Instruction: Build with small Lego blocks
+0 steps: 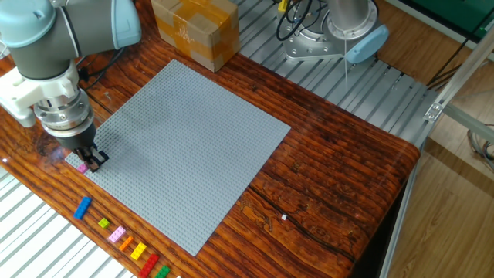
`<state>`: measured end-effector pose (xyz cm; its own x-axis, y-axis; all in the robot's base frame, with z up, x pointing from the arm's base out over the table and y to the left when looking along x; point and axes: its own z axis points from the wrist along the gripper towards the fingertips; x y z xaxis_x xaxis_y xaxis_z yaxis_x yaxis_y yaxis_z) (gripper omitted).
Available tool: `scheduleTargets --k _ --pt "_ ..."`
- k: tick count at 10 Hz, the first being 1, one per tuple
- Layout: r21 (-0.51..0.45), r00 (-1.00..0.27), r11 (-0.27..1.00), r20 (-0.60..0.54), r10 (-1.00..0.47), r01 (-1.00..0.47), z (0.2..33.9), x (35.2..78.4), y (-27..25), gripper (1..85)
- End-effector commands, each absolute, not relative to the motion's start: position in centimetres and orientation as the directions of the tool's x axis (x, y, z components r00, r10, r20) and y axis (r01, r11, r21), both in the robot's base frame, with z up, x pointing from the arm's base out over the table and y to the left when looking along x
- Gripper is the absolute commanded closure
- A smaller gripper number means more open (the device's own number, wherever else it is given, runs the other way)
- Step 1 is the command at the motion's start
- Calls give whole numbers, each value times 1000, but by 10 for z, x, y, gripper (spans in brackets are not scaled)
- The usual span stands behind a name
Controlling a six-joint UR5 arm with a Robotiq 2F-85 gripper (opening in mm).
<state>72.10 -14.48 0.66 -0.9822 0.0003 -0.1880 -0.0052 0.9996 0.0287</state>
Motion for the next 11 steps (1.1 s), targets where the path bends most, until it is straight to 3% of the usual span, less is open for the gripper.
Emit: scheduleTargets --k 1,9,11 --pt "42 -979 999 -202 15 7 7 725 -144 847" --pt "44 -982 999 -190 22 14 9 722 -146 847" --pt "38 -991 999 -132 26 21 8 707 -148 743"
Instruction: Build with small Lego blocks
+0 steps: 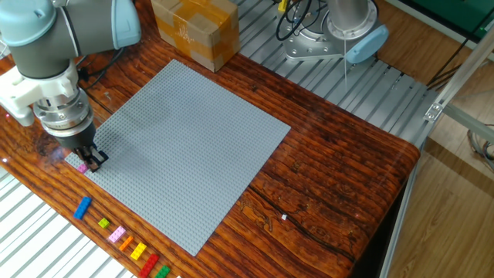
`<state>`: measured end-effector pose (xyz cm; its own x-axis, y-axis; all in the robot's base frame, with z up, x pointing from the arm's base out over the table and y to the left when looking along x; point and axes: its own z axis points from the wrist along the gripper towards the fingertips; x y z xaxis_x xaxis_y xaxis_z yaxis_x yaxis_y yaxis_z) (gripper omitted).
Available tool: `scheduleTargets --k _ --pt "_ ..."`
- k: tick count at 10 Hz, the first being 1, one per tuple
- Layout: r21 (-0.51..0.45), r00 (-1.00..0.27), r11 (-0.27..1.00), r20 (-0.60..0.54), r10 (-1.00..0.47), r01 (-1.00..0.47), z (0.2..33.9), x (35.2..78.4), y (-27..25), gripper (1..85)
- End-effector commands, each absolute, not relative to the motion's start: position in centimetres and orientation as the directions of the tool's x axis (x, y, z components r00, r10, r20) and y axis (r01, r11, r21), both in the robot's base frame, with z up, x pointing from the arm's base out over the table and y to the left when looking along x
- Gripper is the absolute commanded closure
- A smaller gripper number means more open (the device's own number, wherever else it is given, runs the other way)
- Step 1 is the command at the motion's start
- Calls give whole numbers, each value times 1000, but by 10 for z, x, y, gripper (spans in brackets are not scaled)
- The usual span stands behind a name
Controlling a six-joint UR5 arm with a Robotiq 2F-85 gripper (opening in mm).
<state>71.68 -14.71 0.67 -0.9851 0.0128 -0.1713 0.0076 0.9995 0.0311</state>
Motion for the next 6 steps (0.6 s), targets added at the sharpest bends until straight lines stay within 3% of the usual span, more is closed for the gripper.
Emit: scheduleTargets --k 1,6 --pt "41 -991 999 -130 32 27 9 706 -147 717" --pt "67 -985 997 -167 36 25 7 717 -139 577"
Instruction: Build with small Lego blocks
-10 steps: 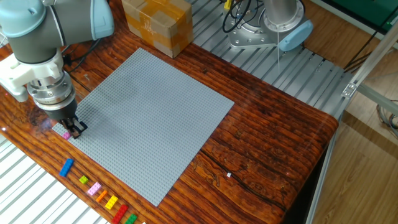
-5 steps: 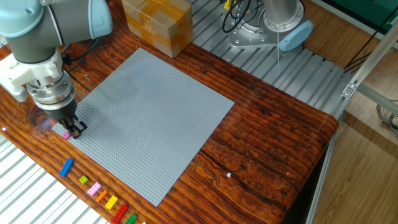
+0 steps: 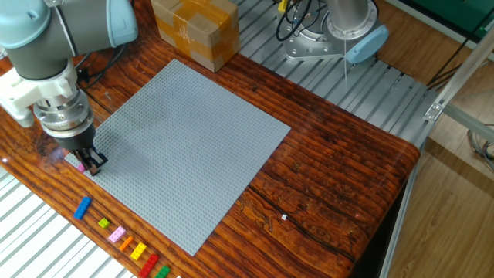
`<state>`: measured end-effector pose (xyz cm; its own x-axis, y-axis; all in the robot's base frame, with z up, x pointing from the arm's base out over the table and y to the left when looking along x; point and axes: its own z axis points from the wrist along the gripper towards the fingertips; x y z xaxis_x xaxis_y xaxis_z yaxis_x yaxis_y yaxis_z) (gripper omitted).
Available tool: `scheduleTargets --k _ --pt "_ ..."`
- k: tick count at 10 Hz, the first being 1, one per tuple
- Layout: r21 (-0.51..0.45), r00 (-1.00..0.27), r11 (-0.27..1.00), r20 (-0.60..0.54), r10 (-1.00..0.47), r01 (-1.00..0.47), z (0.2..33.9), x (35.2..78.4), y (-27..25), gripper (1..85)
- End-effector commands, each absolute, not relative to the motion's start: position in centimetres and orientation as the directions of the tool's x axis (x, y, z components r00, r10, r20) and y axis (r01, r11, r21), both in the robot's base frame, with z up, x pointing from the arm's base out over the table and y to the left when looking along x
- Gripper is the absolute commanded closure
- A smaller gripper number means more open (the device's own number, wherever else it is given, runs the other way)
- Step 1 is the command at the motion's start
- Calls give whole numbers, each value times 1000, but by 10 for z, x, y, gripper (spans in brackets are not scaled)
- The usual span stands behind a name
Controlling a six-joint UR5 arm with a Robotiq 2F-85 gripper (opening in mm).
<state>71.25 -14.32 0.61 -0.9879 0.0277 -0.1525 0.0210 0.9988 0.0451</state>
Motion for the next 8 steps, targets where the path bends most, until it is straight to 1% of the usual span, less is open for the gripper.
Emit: scheduleTargets --k 1,3,5,8 --pt "67 -986 998 -163 30 19 7 716 -139 550" --pt "59 -989 998 -149 16 7 7 712 -140 533" --pt "59 -989 998 -144 14 6 8 711 -141 530" --pt "33 -992 999 -125 16 12 11 707 -147 530"
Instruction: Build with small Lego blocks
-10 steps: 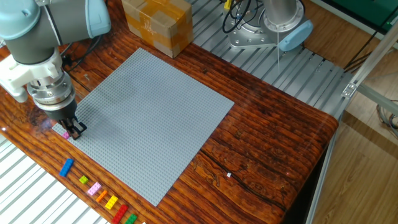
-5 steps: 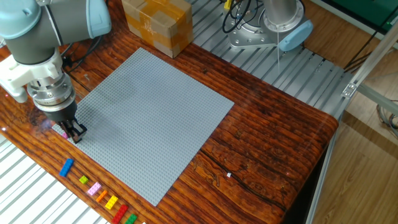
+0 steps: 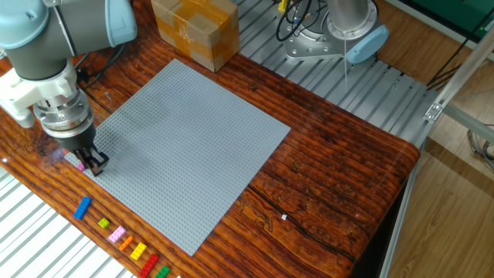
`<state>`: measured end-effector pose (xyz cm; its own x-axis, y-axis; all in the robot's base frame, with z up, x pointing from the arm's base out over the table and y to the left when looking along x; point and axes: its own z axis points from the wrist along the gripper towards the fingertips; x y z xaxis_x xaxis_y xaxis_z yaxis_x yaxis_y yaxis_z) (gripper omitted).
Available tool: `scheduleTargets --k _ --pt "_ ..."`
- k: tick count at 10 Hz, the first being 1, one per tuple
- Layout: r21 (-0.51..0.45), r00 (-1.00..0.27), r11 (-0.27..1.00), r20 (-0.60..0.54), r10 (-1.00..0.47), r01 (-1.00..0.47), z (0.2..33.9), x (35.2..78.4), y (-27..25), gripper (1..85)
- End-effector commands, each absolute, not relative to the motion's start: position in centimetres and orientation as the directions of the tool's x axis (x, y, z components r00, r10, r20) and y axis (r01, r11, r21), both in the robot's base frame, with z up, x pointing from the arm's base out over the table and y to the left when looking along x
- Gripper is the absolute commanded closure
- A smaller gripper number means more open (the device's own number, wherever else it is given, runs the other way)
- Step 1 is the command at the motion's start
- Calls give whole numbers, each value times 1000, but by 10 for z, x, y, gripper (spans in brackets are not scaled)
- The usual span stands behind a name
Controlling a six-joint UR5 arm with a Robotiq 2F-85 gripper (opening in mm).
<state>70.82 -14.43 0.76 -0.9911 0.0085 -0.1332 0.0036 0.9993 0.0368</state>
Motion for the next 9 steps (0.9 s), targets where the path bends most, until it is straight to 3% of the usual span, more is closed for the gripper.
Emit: scheduleTargets --k 1,5,9 --pt "18 -992 1000 -122 12 10 11 706 -151 530" --pt "1 -994 1000 -111 12 12 14 704 -156 543" --pt "-1 -993 999 -110 33 33 15 704 -156 610"
